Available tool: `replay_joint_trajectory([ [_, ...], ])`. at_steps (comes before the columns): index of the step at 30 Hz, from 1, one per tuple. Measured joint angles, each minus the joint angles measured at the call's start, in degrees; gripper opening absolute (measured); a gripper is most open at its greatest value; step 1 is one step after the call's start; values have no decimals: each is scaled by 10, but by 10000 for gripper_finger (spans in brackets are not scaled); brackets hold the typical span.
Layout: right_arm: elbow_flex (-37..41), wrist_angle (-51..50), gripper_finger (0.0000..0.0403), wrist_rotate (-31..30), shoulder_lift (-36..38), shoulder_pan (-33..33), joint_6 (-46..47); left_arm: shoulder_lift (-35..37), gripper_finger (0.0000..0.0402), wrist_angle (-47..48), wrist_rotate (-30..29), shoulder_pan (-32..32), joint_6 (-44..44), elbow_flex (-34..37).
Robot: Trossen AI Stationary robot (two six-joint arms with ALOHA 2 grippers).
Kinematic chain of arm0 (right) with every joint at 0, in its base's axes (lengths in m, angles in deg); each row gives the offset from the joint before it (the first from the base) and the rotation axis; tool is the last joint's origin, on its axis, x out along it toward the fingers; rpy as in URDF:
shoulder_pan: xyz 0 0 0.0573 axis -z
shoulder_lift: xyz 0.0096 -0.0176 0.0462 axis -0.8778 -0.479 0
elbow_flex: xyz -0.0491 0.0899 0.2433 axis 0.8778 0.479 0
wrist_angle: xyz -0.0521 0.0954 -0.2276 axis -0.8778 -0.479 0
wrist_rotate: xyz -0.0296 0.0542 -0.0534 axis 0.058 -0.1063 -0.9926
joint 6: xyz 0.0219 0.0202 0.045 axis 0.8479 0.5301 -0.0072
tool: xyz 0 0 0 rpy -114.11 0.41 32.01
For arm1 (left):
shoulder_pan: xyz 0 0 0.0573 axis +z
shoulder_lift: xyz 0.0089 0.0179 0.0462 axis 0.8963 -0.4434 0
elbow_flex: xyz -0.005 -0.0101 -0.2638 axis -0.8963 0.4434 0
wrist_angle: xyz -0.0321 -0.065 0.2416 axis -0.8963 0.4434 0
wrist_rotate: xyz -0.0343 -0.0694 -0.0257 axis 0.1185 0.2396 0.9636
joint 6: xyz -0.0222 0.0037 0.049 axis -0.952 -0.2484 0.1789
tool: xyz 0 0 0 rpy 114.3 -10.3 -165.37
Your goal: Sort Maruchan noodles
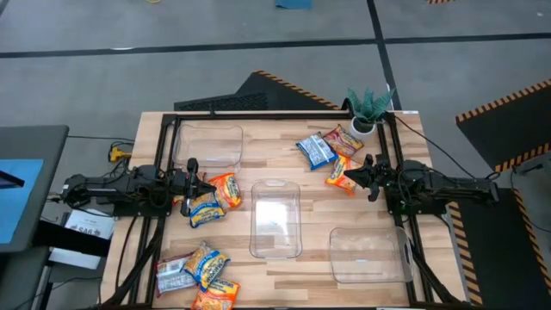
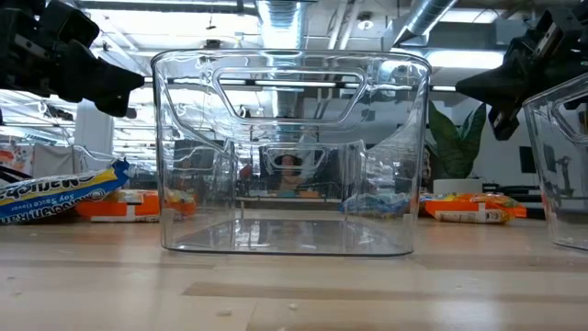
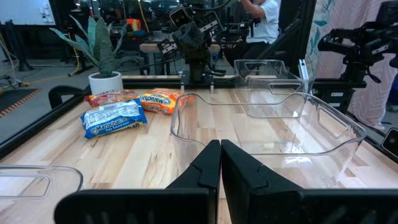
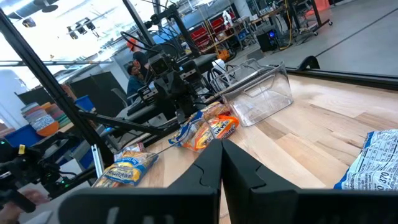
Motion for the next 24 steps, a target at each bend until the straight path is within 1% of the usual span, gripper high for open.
replay_joint_trajectory([
  [6, 0, 0, 33, 0, 0, 0, 0, 0, 0, 0, 0, 0, -3, 0],
  [11, 0, 0, 33, 0, 0, 0, 0, 0, 0, -13, -2, 0, -26, 0],
  [14, 0, 0, 33, 0, 0, 0, 0, 0, 0, -43, -28, 0, -16, 0],
  [16, 0, 0, 33, 0, 0, 0, 0, 0, 0, -51, -35, 1, -25, 0],
  [21, 0, 0, 33, 0, 0, 0, 0, 0, 0, -99, -34, 1, -26, -2],
  [24, 0, 0, 33, 0, 0, 0, 0, -14, 0, -103, -21, 0, -36, -17],
])
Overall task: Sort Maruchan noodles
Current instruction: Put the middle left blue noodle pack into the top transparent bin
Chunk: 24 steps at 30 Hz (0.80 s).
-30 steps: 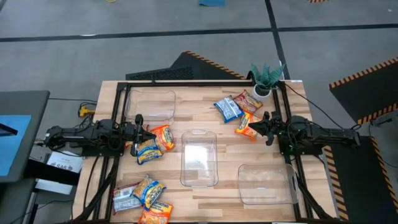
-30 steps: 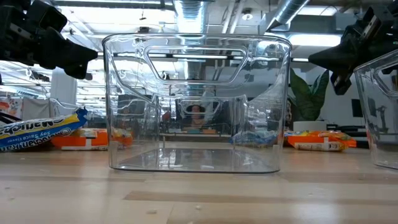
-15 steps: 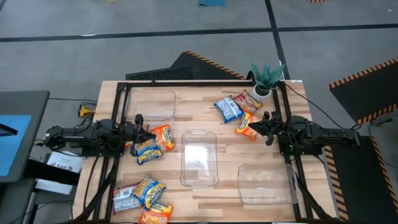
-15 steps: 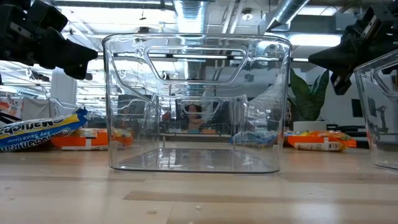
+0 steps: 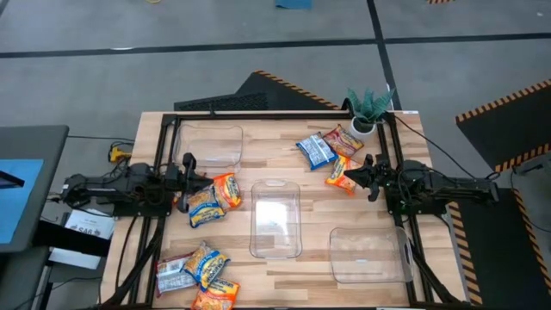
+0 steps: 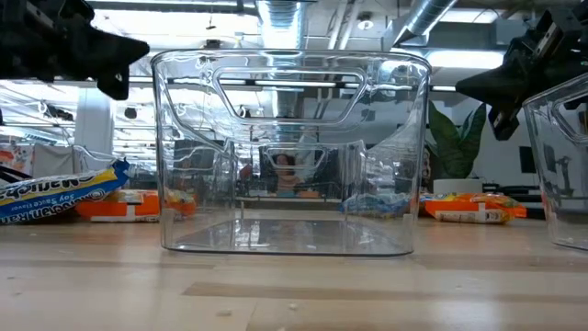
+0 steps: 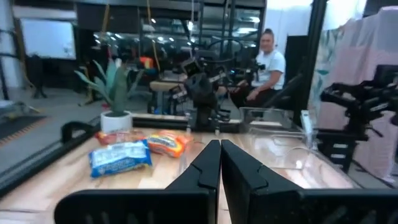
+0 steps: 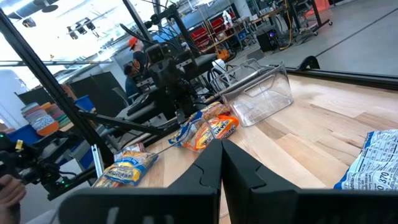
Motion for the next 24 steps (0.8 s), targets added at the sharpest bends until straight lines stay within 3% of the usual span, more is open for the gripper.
replay_joint_trajectory([
  [6, 0, 0, 33, 0, 0, 0, 0, -98, 29, 41, 25, -13, -9, -52],
  [17, 0, 0, 33, 0, 0, 0, 0, -310, 205, 250, -5, -83, -41, -144],
  [21, 0, 0, 33, 0, 0, 0, 0, -376, 228, 289, -54, -99, -53, -167],
  [24, 0, 0, 33, 0, 0, 0, 0, -419, 230, 294, -51, -105, -51, -173],
])
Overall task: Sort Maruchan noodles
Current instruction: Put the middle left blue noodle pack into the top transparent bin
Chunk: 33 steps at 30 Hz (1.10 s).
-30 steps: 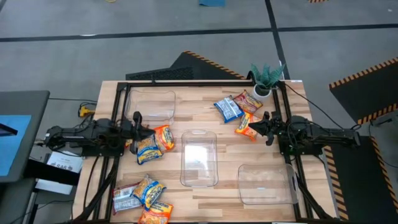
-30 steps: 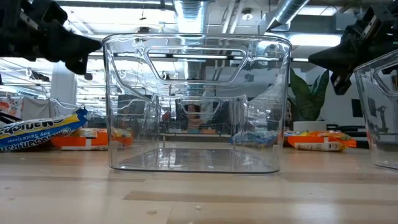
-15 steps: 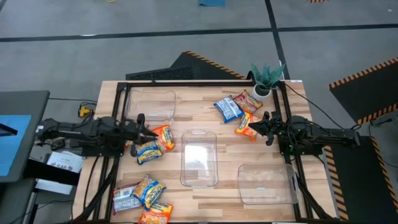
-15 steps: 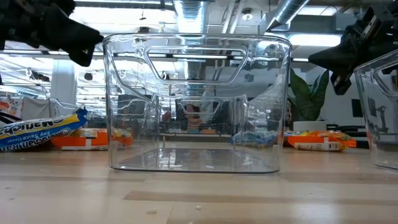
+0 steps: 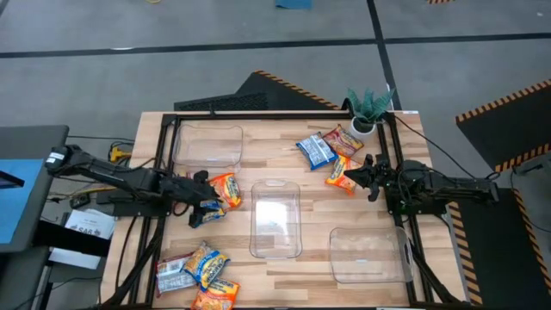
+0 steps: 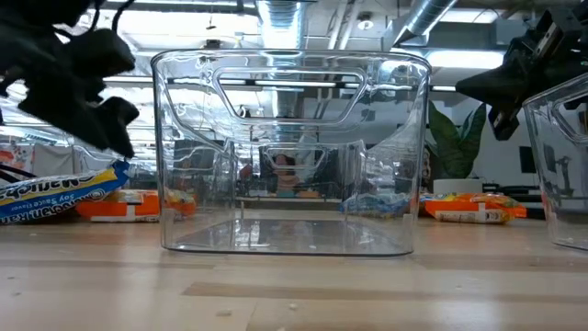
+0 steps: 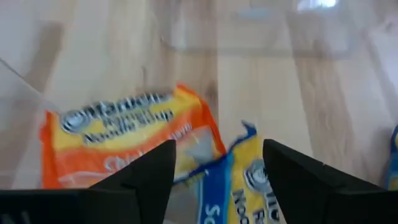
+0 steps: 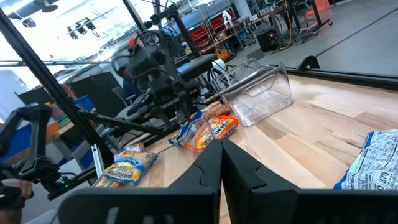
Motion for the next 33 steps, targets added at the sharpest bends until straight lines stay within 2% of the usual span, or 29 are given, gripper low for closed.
replay_joint_trajectory([
  [11, 0, 0, 33, 0, 0, 0, 0, -109, 231, -1, -30, -4, 42, -1],
  [14, 0, 0, 33, 0, 0, 0, 0, -123, 219, -4, -41, -4, 43, -2],
  [18, 0, 0, 33, 0, 0, 0, 0, -127, 159, -3, -48, -4, 53, -2],
  [23, 0, 0, 33, 0, 0, 0, 0, -126, 23, 46, -33, -4, 58, -27],
  [28, 0, 0, 33, 0, 0, 0, 0, -126, 2, 76, -53, -24, 58, -69],
  [33, 0, 0, 33, 0, 0, 0, 0, -126, 0, 75, -117, -73, 66, -101],
])
